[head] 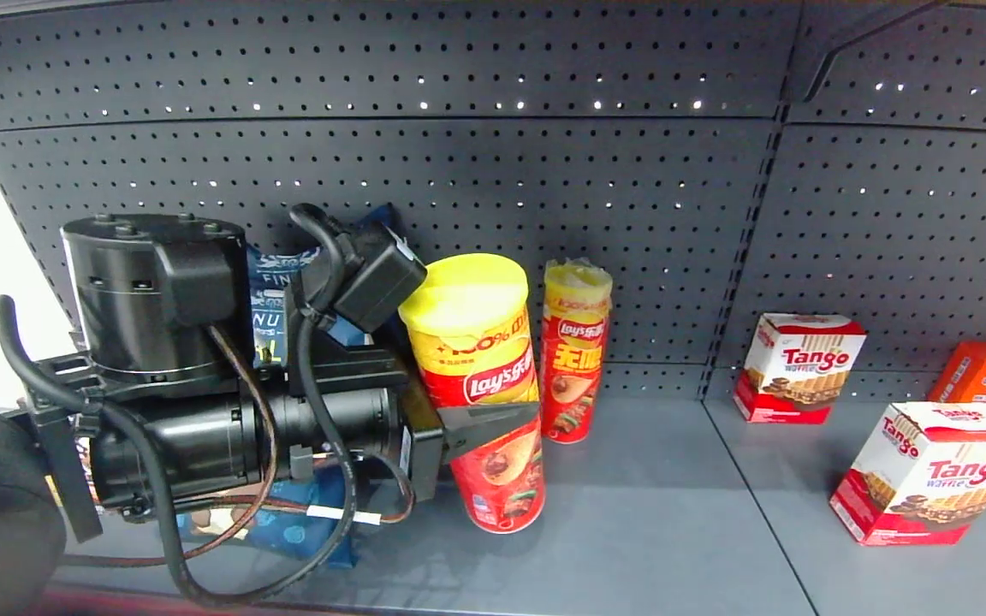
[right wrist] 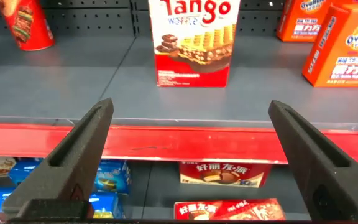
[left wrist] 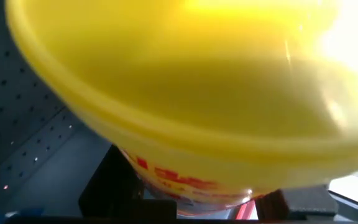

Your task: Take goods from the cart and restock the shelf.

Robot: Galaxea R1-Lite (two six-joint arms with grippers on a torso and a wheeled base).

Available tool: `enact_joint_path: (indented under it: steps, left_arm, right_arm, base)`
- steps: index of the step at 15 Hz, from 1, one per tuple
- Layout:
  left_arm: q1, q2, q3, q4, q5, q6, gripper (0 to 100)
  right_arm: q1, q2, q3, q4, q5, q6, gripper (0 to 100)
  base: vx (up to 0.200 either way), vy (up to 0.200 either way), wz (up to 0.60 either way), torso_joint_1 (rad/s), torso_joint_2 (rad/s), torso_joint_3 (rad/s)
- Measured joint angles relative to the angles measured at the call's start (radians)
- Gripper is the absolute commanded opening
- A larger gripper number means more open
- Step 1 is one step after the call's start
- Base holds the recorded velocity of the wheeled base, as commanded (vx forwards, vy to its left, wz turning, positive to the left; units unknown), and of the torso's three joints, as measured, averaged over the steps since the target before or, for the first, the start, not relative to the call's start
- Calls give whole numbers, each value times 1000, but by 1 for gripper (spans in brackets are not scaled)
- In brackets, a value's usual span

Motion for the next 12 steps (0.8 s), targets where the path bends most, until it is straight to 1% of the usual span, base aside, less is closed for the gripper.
enact_joint_path:
  steps: [7,9,11,12]
  left_arm:
    - [6,-2,25,-7,8,0,0]
    - [6,-4,46,-28,13,-1,0]
    - [3,-18,71,-24,18,-1,0]
    - [-1,-29,80,-20,26,-1,0]
  right_arm:
    - [5,2,-1,3,6,-11,100]
    - [3,1,-1,1,-13,40,100]
    - [2,2,-10,-8,-20,67,100]
    - [2,13,-58,-19,-21,91,100]
  base:
    - [0,0,0,0,0,0]
    - [0,0,0,0,0,0]
    - [0,0,0,0,0,0]
    - [0,0,0,0,0,0]
